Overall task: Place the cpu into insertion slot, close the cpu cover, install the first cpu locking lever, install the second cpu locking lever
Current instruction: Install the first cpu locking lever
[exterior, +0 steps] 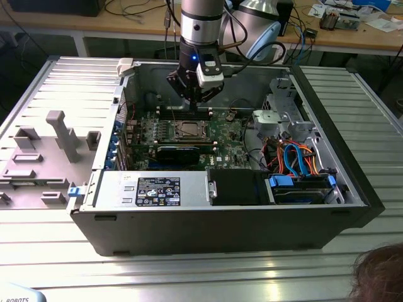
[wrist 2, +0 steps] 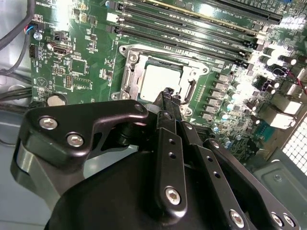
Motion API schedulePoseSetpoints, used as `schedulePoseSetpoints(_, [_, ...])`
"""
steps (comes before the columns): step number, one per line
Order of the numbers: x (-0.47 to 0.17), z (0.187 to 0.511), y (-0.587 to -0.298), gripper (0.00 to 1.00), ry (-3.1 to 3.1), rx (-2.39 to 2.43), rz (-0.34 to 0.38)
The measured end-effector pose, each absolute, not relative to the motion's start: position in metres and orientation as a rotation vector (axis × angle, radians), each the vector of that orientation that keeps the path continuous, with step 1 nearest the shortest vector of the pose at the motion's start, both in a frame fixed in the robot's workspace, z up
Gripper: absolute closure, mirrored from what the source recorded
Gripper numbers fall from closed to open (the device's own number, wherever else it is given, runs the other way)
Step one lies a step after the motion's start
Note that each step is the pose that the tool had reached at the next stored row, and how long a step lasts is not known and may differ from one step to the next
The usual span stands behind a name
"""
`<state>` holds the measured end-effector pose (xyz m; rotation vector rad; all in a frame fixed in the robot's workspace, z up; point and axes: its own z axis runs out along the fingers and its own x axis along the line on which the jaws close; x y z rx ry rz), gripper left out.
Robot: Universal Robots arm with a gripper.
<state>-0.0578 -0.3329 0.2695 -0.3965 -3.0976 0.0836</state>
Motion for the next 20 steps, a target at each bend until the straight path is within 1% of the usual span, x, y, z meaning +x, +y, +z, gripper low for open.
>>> schedulePoseSetpoints(20, [-0.0578, 0.2695, -0.3329, 0.89, -3.115, -0.256, 0.085])
